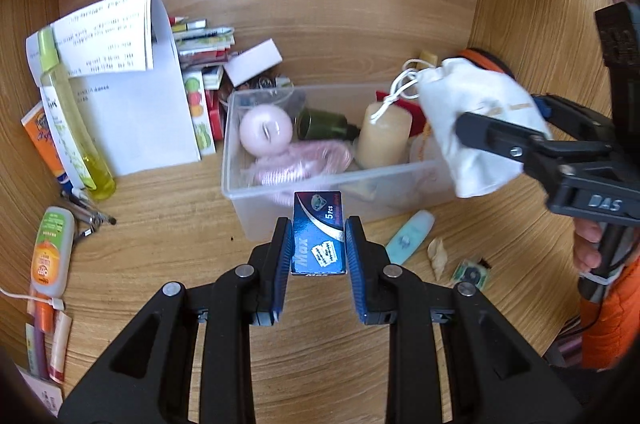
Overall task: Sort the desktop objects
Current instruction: 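Lift and carry the white bag and blue Max box over the clear box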
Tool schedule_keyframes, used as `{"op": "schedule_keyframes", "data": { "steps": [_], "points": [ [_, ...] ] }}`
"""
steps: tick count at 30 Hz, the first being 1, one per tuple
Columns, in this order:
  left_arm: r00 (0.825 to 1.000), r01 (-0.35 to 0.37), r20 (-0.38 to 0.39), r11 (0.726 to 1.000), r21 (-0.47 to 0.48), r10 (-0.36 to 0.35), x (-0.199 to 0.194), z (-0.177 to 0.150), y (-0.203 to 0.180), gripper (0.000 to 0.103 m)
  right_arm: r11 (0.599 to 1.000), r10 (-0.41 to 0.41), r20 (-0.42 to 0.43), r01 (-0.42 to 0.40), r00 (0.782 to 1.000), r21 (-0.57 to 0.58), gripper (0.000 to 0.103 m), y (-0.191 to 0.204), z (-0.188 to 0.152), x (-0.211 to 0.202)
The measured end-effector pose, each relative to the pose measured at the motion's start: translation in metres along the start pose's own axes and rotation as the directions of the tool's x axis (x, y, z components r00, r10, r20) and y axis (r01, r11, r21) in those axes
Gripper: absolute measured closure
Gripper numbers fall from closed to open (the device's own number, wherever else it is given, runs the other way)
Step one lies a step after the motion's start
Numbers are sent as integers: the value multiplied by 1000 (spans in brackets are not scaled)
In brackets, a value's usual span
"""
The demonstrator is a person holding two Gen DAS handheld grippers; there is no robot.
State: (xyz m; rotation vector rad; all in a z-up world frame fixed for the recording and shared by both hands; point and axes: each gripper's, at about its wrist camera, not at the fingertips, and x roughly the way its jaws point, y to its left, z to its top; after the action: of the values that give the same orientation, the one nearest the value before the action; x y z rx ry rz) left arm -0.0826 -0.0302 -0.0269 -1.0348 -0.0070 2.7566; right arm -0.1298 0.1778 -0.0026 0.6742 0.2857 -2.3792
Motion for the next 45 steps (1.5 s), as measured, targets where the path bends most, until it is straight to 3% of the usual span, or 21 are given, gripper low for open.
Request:
{"op": "schedule_keyframes", "data": {
  "steps": [26,38,45],
  "points": [
    [999,-4,46,1000,-1,4,31,47,15,77,999,21,-59,-24,998,-43,27,3,46,76],
    [1000,-16,23,1000,-7,16,56,51,26,77,1000,10,-129,-12,992,-10,26,0,36,111],
    [1000,13,22,999,-48,-12,68,50,33,77,1000,-12,-152,12,988,-2,26,-2,29,125]
  ]
}}
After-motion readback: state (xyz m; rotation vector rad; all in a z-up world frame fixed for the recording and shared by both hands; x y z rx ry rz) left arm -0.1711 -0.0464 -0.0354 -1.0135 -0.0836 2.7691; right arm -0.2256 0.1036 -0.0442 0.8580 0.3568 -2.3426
